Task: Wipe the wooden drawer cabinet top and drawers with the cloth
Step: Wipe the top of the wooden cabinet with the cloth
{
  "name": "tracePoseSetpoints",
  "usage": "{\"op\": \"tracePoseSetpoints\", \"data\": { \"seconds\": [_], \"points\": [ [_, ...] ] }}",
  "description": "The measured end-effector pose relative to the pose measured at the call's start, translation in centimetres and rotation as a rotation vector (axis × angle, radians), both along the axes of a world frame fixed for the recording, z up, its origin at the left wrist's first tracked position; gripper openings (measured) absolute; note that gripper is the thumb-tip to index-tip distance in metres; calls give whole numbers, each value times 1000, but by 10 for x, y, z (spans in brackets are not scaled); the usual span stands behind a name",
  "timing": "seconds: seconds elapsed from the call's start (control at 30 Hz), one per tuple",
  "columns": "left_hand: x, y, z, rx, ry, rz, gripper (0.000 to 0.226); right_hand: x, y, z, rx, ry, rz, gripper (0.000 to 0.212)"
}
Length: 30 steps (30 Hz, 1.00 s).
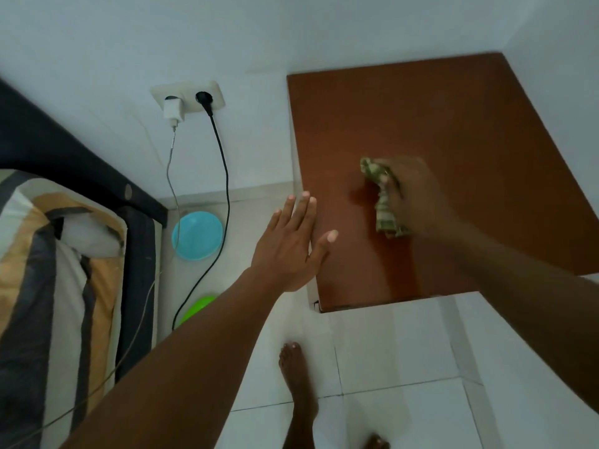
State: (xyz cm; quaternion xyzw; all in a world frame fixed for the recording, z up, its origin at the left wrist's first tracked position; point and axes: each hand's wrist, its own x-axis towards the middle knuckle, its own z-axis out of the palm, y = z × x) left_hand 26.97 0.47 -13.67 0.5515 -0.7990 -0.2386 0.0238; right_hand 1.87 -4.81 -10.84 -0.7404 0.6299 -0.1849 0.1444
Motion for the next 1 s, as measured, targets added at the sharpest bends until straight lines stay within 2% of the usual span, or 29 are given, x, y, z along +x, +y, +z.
{"op": "tracePoseSetpoints", "data": {
  "seconds": [0.1, 0.2, 0.37, 0.5, 0.6, 0.7, 0.77, 0.83, 0.9, 1.0],
  "points": [
    [-15, 5, -3, -52, -9, -26, 82, 4, -14, -35, 85, 235, 67, 51],
    [-32, 9, -11, -55, -24, -46, 81, 0, 37, -44, 13, 307, 100, 54],
    [-63, 18, -16, -97, -47, -80, 82, -31, 132, -55, -36, 205, 110, 48],
    [-98, 24, -13, -67, -28, -137, 80, -51, 186, -54, -159, 86, 52, 62],
    [-125, 20, -11, -62, -24, -201, 79, -71, 177, -31, -280, -38, -64, 26],
    [-152, 7, -10, -85, 6, -233, 76, -102, 112, -2, -370, -128, -325, 30],
    [-171, -5, -12, -100, 8, -245, 73, -126, 59, 1, -283, -76, -386, 31],
    [-189, -13, -16, -103, -23, -265, 69, -140, 27, -14, -89, 42, -304, 38],
    [-205, -13, -23, -146, -50, -265, 68, -148, 29, -38, 12, 190, -214, 48],
    [-217, -8, -32, -260, -91, -232, 69, -162, 64, -54, 31, 260, -266, 56]
  ]
}}
